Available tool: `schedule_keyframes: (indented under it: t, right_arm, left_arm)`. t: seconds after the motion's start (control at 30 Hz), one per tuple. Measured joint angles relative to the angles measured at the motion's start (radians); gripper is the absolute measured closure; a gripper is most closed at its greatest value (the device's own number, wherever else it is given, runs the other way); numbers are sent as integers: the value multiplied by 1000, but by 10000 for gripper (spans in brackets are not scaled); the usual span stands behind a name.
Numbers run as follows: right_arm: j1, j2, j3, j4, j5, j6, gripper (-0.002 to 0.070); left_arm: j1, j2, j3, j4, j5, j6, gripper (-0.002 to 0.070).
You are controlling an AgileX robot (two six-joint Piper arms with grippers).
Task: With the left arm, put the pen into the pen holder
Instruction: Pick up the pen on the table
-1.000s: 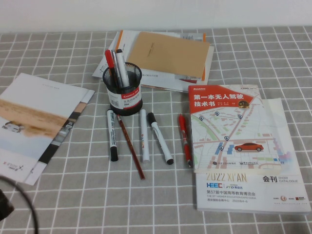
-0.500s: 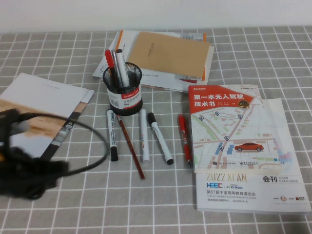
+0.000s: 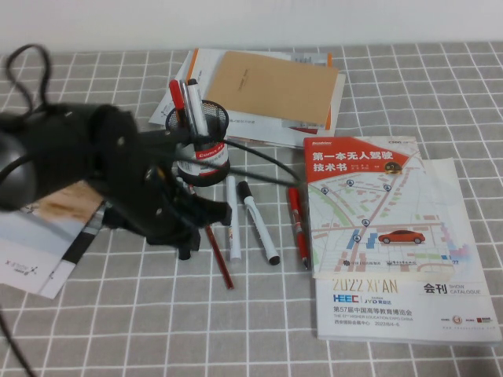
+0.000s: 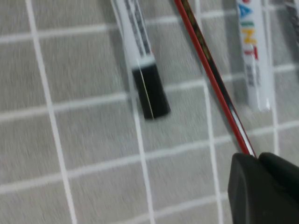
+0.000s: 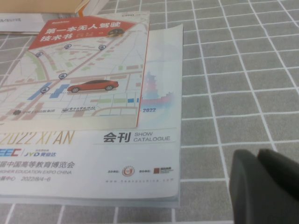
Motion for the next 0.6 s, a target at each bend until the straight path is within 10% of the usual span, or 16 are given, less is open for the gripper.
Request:
schedule_keyframes:
  t: [0.33,0.6]
  right_arm:
    - [0,0,0,0,0,0,689]
    - [0,0,0,0,0,0,689]
  left_arm:
    - [0,109,-189,153,65,0,644]
    - [33,213,-300,191,145,-51,408]
